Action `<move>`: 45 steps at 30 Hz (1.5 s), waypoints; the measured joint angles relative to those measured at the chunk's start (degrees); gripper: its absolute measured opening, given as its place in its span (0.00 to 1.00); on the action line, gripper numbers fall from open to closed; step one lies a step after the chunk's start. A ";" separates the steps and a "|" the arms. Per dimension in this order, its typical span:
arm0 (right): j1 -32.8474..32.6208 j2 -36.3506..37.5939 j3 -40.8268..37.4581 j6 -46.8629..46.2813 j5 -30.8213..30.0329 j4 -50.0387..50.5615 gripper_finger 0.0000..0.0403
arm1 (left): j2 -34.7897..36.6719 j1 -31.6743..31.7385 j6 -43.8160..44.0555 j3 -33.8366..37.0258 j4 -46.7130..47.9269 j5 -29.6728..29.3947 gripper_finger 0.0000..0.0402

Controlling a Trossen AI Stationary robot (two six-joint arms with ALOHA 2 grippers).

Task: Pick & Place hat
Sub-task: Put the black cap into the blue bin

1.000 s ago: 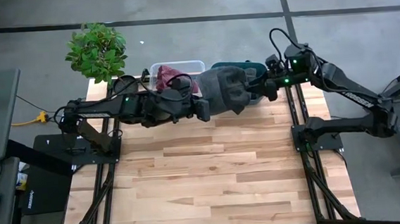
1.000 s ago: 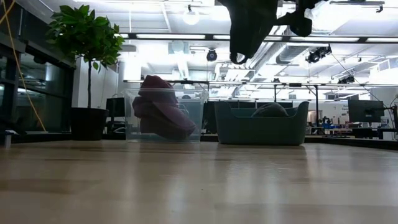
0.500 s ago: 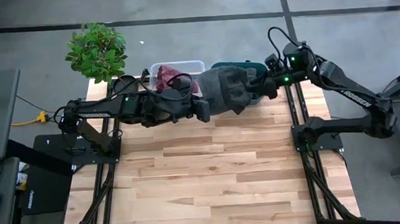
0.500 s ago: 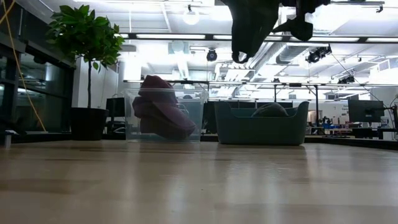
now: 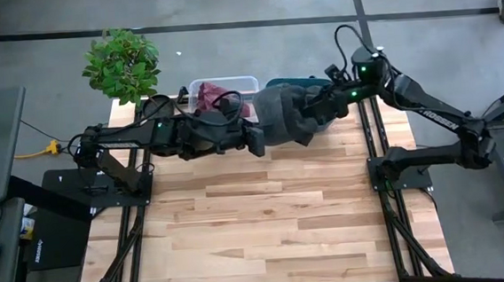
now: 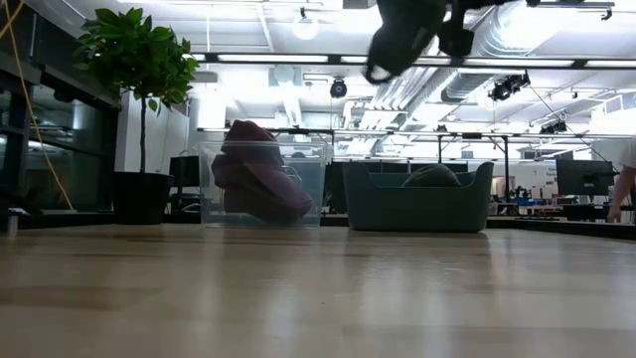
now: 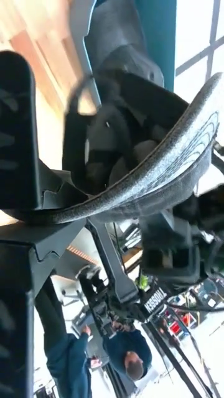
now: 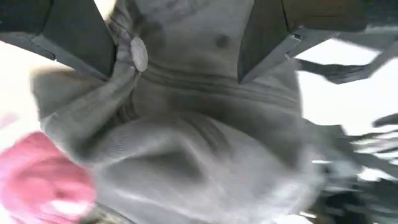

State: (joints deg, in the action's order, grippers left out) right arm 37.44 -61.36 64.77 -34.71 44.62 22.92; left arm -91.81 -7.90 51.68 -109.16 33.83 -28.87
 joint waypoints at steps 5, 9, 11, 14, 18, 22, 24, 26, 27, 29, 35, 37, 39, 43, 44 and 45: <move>0.58 1.30 0.00 -6.45 6.76 -7.41 0.77 | 0.00 0.00 2.24 0.00 3.47 -0.26 0.00; 0.48 2.73 0.00 -10.01 10.40 -11.83 0.77 | 0.00 0.00 2.71 0.00 3.39 -0.65 0.00; 0.43 3.56 0.00 -11.68 11.64 -13.15 0.77 | 0.00 0.02 3.18 0.00 3.58 -0.70 0.00; 0.43 4.93 0.00 -12.50 11.98 -13.74 0.77 | 0.00 0.02 4.08 0.00 3.62 -2.07 0.00; 0.43 6.31 0.00 -12.87 12.57 -13.40 0.77 | 0.00 0.02 4.15 0.00 3.45 -2.74 0.00; 0.43 8.04 0.00 -12.98 12.66 -13.37 0.77 | 0.00 0.02 4.13 0.00 2.82 -2.77 0.00; 0.43 8.89 0.00 -12.94 12.68 -13.46 0.77 | 0.00 0.02 4.13 0.00 2.73 -2.77 0.00; 0.43 9.78 0.00 -13.28 12.62 -13.90 0.77 | 0.00 0.02 4.13 0.00 2.30 -2.75 0.00; 0.43 10.26 0.02 -13.38 12.64 -14.20 0.77 | 0.00 0.02 4.13 0.00 2.11 -2.72 0.00; 0.43 11.15 0.02 -13.37 12.64 -14.80 0.77 | 0.00 0.02 4.13 0.00 1.58 -2.70 0.00; 0.49 12.41 0.04 -15.72 12.36 -17.36 0.77 | -0.02 0.02 0.84 0.00 -4.91 -0.31 0.00; 0.75 12.37 0.04 -16.22 11.89 -17.17 0.77 | -0.02 0.02 -0.35 0.00 -7.05 -0.19 0.00; 0.96 12.26 0.04 -16.24 11.68 -16.30 0.77 | -0.02 0.02 -1.70 0.00 -8.03 -0.15 0.00; 2.06 12.33 0.04 -16.08 11.88 -14.69 0.77 | -0.02 0.02 -2.41 0.00 -7.85 -0.70 0.00; 2.56 12.33 0.04 -16.08 12.11 -14.20 0.77 | -0.02 0.02 -2.96 -0.03 -7.75 -1.22 0.00; 3.23 12.32 0.04 -16.09 12.41 -13.74 0.77 | 0.09 0.02 -3.60 -0.51 -6.55 -2.00 0.00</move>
State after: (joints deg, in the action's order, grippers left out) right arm 40.67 -49.04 64.82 -50.81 57.03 9.18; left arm -91.72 -7.88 48.08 -109.67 27.27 -30.87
